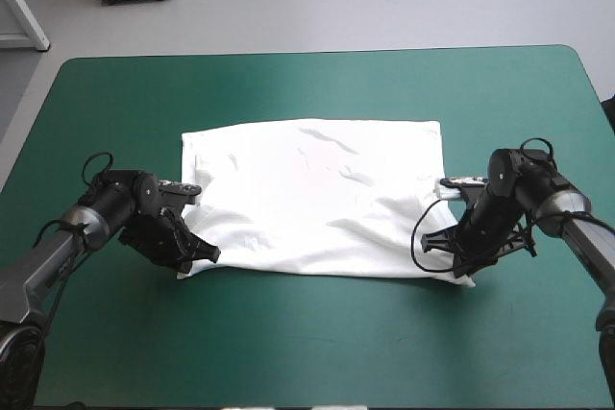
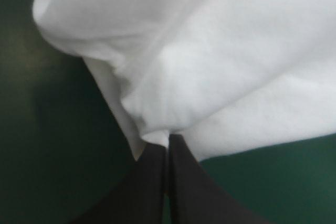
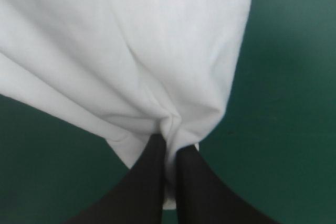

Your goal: Fold the cloth

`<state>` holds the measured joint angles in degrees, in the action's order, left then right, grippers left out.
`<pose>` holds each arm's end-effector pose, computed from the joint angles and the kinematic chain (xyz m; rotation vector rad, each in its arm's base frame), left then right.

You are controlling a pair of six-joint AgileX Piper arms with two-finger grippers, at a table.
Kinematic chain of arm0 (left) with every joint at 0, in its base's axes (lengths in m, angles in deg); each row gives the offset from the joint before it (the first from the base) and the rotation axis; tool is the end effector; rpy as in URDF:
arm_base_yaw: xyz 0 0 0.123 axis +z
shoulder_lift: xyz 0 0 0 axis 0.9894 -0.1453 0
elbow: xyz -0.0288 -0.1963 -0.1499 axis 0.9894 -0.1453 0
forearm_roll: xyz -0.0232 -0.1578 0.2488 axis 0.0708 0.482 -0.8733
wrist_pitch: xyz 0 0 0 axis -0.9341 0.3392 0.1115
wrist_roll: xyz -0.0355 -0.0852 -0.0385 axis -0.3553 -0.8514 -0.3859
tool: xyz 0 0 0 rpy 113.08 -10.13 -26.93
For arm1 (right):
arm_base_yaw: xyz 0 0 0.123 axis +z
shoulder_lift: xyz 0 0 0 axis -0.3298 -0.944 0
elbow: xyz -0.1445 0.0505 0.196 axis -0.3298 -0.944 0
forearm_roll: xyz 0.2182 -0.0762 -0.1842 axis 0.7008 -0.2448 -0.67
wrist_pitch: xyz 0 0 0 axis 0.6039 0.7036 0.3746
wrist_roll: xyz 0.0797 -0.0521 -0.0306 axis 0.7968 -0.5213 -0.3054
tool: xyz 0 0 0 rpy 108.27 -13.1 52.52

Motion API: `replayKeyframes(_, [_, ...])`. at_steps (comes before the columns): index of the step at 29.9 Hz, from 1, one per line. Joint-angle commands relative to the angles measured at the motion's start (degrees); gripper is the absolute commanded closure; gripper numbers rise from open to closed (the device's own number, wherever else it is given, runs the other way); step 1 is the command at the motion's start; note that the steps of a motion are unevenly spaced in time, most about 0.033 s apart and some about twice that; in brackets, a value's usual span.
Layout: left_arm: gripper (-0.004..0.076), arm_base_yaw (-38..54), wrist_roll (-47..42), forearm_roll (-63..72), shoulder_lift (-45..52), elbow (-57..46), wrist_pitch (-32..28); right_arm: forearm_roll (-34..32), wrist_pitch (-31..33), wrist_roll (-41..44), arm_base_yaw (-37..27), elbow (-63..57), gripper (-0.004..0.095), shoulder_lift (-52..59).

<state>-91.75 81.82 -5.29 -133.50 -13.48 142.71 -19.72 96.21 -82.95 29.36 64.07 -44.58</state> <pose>0.2973 -0.0650 0.1493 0.4249 3.0406 -0.1853 0.2976 0.0705 0.1750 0.2295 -3.0801 -0.2620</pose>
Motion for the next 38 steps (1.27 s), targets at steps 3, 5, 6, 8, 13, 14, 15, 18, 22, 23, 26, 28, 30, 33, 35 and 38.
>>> replayKeyframes(3, [0.0745, -0.1, 0.1, 1.3, 5.3, -2.1, 0.5, 0.3, 2.5, -1.0, 0.0, -3.6, 0.0925, 6.0])
replayKeyframes(5, [0.0746, -0.1, 0.1, 1.4, 6.1, -2.4, 0.7, 0.3, 2.5, -1.0, 0.0, -4.7, 0.0925, 6.7])
replayKeyframes(6, [0.0746, -0.1, 0.1, 1.5, 6.2, -2.4, 0.9, 0.3, 2.5, -1.0, 0.0, -5.0, 0.0925, 6.7])
replayKeyframes(8, [0.0745, -0.1, -0.1, 1.5, 6.3, -2.4, 1.8, 0.3, 2.6, -0.6, 0.0, -5.2, 0.0924, 6.7])
replayKeyframes(13, [0.067, -0.1, -0.3, 1.2, 6.8, -2.4, 3.2, 3.4, 2.6, -0.4, 0.0, -3.8, 0.0809, 6.7])
replayKeyframes(14, [0.0625, -0.1, -0.3, 1.3, 6.9, -2.3, 3.6, 3.4, 2.6, -0.4, 0.0, -3.3, 0.0749, 6.7])
replayKeyframes(15, [0.0583, -0.1, -0.1, 1.3, 7.1, -2.1, 3.9, 3.1, 2.6, -0.4, 0.0, -2.9, 0.0688, 6.7])
replayKeyframes(18, [0.0404, -0.1, 0.1, 1.4, 7.3, -0.7, 5.8, 2.0, 2.6, -0.2, 0.0, -0.9, 0.0441, 6.7])
replayKeyframes(22, [0.0218, -0.1, 0.1, 1.4, 7.3, 3.7, 11.4, 3.0, 2.7, 0.5, 0.0, 2.9, 0.0275, 7.1])
replayKeyframes(23, [0.0209, -0.1, 0.1, 1.4, 7.3, 5.4, 12.5, 3.3, 2.7, 0.5, 0.0, 4.0, 0.0279, 7.4])
replayKeyframes(26, [0.0212, -0.1, 0.0, 1.0, 7.3, 11.2, 15.1, 3.0, 2.5, 0.5, 0.0, 8.2, 0.0303, 8.5])
replayKeyframes(28, [0.0212, -0.1, -0.4, 1.0, 7.4, 15.5, 15.4, 2.6, 2.5, 0.5, 0.0, 11.5, 0.0336, 9.6])
replayKeyframes(30, [0.0212, -0.1, -0.4, 1.5, 7.7, 20.5, 15.4, 2.4, 2.5, 0.5, 0.0, 14.8, 0.0363, 10.7])
replayKeyframes(33, [0.0212, -0.1, -0.6, 1.9, 8.2, 28.3, 15.4, 1.3, 2.5, 1.2, 0.0, 19.4, 0.0397, 12.3])
replayKeyframes(35, [0.0212, -0.1, -0.6, 1.9, 8.5, 32.8, 15.4, 0.2, 2.5, 1.8, 0.0, 22.3, 0.041, 13.5])
replayKeyframes(38, [0.0212, -0.1, -0.6, 1.7, 8.8, 38.7, 15.4, -1.2, 2.5, 2.3, 0.0, 26.4, 0.0414, 15.0])
